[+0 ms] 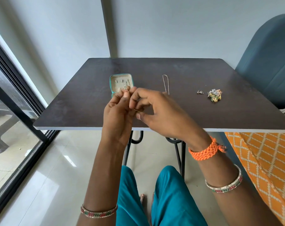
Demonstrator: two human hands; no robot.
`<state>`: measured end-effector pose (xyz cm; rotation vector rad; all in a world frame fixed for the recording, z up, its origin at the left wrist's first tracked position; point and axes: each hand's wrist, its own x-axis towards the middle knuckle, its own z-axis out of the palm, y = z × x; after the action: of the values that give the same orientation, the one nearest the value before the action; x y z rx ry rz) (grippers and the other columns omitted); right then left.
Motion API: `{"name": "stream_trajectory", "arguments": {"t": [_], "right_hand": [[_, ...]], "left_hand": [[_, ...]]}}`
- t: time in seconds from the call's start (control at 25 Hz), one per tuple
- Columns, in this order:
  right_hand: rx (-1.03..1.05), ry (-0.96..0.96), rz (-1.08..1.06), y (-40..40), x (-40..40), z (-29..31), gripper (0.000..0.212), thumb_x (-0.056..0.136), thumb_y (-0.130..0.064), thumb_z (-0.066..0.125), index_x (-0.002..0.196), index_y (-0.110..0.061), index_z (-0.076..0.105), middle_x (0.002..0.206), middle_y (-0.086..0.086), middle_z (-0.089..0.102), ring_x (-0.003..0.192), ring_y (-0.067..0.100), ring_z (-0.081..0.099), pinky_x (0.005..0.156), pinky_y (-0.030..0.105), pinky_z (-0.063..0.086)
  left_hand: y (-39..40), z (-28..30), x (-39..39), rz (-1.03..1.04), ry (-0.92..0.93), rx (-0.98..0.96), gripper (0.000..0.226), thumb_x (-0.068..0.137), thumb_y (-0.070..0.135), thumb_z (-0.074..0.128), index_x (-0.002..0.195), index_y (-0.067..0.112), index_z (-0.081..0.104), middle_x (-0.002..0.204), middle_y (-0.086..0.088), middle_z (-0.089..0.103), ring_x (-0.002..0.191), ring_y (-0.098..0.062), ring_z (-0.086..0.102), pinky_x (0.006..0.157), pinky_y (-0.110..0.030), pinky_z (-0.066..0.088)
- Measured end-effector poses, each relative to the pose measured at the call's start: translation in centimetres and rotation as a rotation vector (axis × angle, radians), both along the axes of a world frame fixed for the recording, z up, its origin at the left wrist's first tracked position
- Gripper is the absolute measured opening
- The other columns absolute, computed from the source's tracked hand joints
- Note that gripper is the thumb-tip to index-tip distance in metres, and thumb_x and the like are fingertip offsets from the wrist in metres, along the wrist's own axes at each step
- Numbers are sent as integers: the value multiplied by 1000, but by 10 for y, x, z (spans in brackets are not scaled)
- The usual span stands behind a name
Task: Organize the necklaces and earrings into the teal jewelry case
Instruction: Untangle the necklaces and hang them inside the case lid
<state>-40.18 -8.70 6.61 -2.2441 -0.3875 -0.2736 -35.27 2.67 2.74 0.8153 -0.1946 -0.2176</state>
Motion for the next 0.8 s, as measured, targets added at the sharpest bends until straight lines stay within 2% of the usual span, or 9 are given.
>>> {"name": "stream_trajectory", "arguments": {"t": [0.08,0.12,0.24,0.4,0.52,0.64,0.8], "right_hand": [[-58,-19,-12,-2,0,12,24,79,7,61,87,-15,61,77,-2,72,76,10,65,74,14,49],[-39,-4,-11,-5,1,18,23,79,8,60,86,-14,63,76,0,71,71,10,66,68,12,49],[4,29,-7,-16,3,30,23,80,7,62,85,-15,65,79,2,70,64,14,66,60,15,50],[80,-52,-63,-23,5,33,24,78,4,64,80,-20,66,80,-2,71,71,20,69,67,28,54],[146,-151,-126,-18,3,29,22,79,5,63,77,-17,68,76,-4,71,71,13,68,70,26,56],[163,-288,-218,-16,4,27,18,80,3,61,76,-13,68,72,-1,70,65,10,65,63,20,52],[194,-219,-205,-17,8,23,17,80,0,66,77,-17,68,71,-4,69,64,5,63,63,19,53]], "left_hand": [[0,-4,-1,44,-140,189,14,86,-2,51,96,4,59,78,-2,65,70,-9,62,66,-19,53],[1,-3,-2,13,-165,225,14,86,-2,51,97,2,59,77,-3,65,69,-9,60,65,-18,52],[3,6,-4,-103,-173,214,12,94,2,46,101,3,56,79,-4,59,70,-9,53,62,-17,47],[3,14,-8,-189,-148,133,13,85,6,52,97,7,57,72,2,62,65,-4,55,60,-15,47],[4,15,-8,-205,-146,81,20,82,4,56,102,5,56,74,0,62,65,-5,54,58,-15,46],[4,15,-10,-214,-174,137,19,85,0,57,103,7,57,81,-2,58,67,-7,52,55,-15,43],[1,14,-13,-150,-161,119,19,85,-2,58,101,7,53,75,-2,60,65,-8,54,57,-17,46]]}}
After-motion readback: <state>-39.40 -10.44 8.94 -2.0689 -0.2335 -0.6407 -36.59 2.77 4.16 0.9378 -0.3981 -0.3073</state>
